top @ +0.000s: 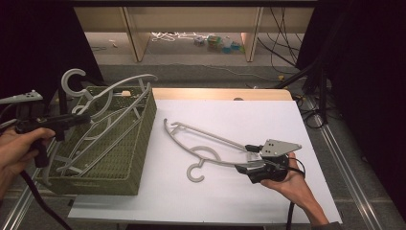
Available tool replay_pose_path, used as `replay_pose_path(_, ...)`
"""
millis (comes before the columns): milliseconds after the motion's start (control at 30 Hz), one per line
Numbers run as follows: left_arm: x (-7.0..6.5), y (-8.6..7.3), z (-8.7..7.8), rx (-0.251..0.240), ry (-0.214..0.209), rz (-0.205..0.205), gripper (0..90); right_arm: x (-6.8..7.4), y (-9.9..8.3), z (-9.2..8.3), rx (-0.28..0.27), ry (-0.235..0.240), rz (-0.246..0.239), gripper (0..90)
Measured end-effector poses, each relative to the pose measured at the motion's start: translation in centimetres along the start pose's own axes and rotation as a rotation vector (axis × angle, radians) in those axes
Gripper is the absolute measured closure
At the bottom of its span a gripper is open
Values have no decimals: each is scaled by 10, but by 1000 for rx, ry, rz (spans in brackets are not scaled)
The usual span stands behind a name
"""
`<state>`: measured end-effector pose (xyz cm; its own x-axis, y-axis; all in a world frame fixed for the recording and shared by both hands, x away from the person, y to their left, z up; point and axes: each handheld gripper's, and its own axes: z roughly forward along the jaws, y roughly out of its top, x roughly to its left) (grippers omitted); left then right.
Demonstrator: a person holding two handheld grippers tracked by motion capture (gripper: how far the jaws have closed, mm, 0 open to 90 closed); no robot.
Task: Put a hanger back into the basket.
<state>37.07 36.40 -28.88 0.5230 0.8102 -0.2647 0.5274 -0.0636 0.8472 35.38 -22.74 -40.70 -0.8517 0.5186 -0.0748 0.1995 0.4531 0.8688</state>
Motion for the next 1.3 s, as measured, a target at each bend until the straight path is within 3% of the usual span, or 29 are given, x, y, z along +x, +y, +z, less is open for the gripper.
replay_pose_path(233,29,-7,6,38,27,-8,793,0,0,0,-5,2,1,245)
replay_pose_path(467,48,-15,17,71,56,-10,792,-1,0,-1,7,11,2,245)
replay_pose_path(767,55,-21,36,124,68,3,792,-1,-1,-1,-1,2,4,245)
replay_pose_path(933,57,-23,45,196,88,24,792,-1,-1,0,0,6,1,245)
replay_pose_path(1300,59,-17,50,236,93,46,792,-2,-1,-1,12,14,-2,245)
